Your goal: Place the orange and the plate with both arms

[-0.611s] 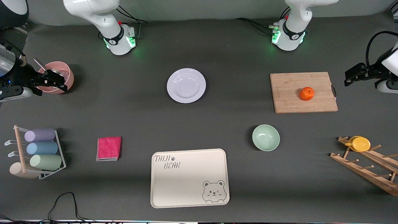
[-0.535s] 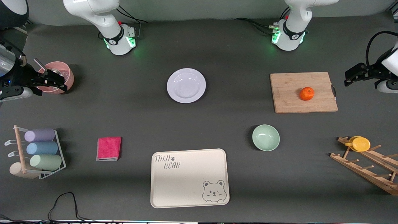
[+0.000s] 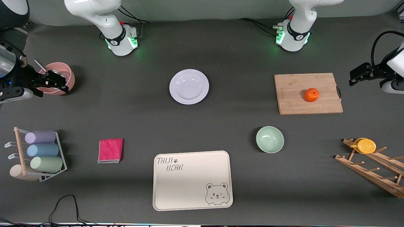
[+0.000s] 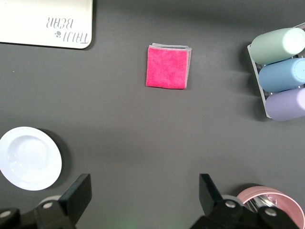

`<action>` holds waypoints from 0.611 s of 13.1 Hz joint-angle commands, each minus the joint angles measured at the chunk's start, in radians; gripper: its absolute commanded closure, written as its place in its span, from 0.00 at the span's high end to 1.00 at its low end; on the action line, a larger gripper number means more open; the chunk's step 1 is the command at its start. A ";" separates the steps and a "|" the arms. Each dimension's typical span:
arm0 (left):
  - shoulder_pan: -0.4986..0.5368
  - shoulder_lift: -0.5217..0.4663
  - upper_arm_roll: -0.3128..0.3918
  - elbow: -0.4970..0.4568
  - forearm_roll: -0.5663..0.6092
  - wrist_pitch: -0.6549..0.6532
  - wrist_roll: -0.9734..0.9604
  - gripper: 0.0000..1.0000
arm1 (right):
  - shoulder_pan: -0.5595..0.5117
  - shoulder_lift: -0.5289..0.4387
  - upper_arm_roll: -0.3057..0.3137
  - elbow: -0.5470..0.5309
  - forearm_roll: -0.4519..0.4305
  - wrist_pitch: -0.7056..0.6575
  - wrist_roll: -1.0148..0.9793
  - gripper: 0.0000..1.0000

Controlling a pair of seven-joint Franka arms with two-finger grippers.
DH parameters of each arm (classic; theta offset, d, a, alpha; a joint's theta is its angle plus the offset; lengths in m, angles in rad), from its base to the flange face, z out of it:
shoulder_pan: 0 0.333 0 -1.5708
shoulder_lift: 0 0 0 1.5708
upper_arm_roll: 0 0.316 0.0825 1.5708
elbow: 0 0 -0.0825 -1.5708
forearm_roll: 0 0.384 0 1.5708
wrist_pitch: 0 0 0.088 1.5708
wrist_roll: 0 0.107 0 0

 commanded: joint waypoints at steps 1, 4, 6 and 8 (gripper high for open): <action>0.044 -0.131 0.006 -0.120 0.001 -0.017 -0.006 1.00 | 0.006 -0.007 -0.003 0.004 -0.006 -0.017 0.015 1.00; 0.071 -0.299 0.007 -0.326 0.001 0.029 -0.006 1.00 | 0.005 -0.008 -0.008 0.003 -0.006 -0.017 0.013 1.00; 0.071 -0.406 0.007 -0.453 0.003 0.043 -0.010 1.00 | 0.005 -0.008 -0.008 0.004 0.000 -0.017 0.013 1.00; 0.072 -0.481 0.007 -0.527 0.005 0.044 -0.010 1.00 | 0.004 -0.008 -0.008 0.004 0.010 -0.017 0.013 1.00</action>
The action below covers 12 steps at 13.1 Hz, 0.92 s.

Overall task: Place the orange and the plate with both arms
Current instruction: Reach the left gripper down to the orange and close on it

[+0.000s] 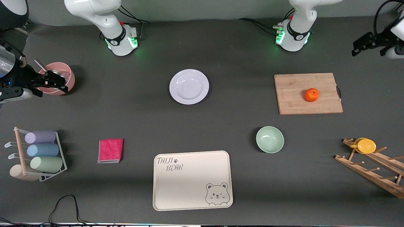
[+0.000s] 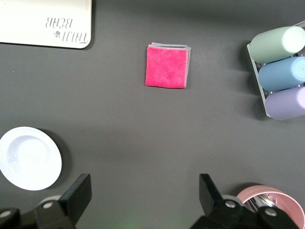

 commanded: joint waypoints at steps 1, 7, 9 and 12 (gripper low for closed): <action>0.003 -0.142 -0.006 -0.152 0.003 0.046 -0.010 1.00 | 0.005 -0.008 -0.005 0.005 0.007 -0.016 0.012 1.00; 0.015 -0.098 -0.006 -0.256 0.009 0.216 -0.010 1.00 | 0.007 -0.007 -0.012 0.002 0.028 -0.016 0.012 1.00; 0.015 -0.044 -0.006 -0.321 0.011 0.332 -0.010 1.00 | 0.007 -0.008 -0.013 0.000 0.030 -0.017 0.004 1.00; 0.015 0.026 -0.004 -0.465 0.011 0.571 -0.010 1.00 | 0.004 -0.010 -0.023 0.002 0.076 -0.040 0.006 1.00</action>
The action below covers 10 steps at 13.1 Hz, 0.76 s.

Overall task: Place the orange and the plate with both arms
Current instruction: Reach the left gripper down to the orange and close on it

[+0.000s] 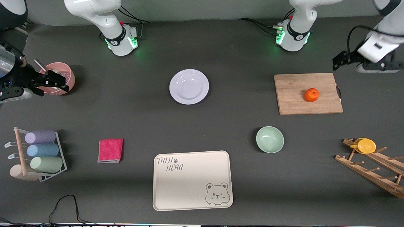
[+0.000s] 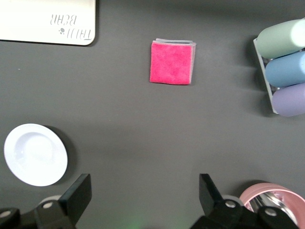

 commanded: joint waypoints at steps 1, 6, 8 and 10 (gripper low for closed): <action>0.006 0.053 -0.005 -0.137 0.008 0.216 -0.009 1.00 | 0.005 -0.010 -0.025 0.002 0.047 -0.022 0.006 1.00; 0.006 0.218 -0.005 -0.241 0.008 0.506 -0.009 1.00 | 0.007 0.002 -0.025 0.000 0.049 -0.027 0.004 1.00; 0.006 0.264 -0.005 -0.287 0.008 0.618 -0.009 1.00 | 0.007 0.009 -0.025 0.000 0.087 -0.027 0.004 1.00; 0.006 0.319 -0.005 -0.321 0.008 0.710 -0.009 1.00 | 0.007 0.013 -0.025 -0.001 0.107 -0.027 0.004 1.00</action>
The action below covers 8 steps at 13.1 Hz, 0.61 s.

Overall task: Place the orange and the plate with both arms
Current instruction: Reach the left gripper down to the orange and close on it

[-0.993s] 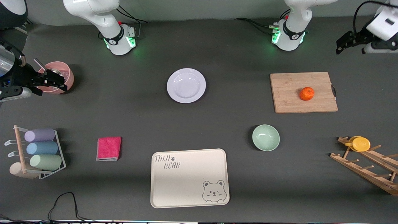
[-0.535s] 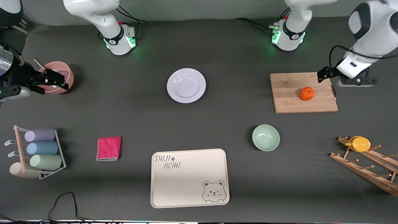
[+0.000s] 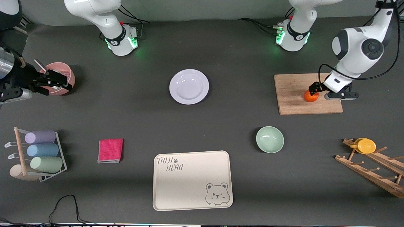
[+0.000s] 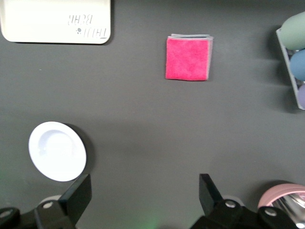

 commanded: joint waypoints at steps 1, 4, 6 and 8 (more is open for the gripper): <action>0.005 0.067 -0.004 -0.045 0.008 0.120 -0.009 1.00 | 0.006 0.004 -0.005 0.001 0.026 -0.008 0.004 1.00; 0.005 0.144 -0.004 -0.057 0.008 0.216 -0.009 1.00 | 0.006 0.004 -0.007 0.001 0.024 -0.008 0.003 1.00; 0.005 0.175 -0.004 -0.058 0.008 0.245 -0.009 1.00 | 0.005 0.004 -0.007 0.001 0.024 -0.008 0.001 1.00; 0.005 0.184 -0.004 -0.058 0.008 0.245 -0.009 1.00 | 0.005 0.004 -0.007 -0.001 0.024 -0.008 0.000 1.00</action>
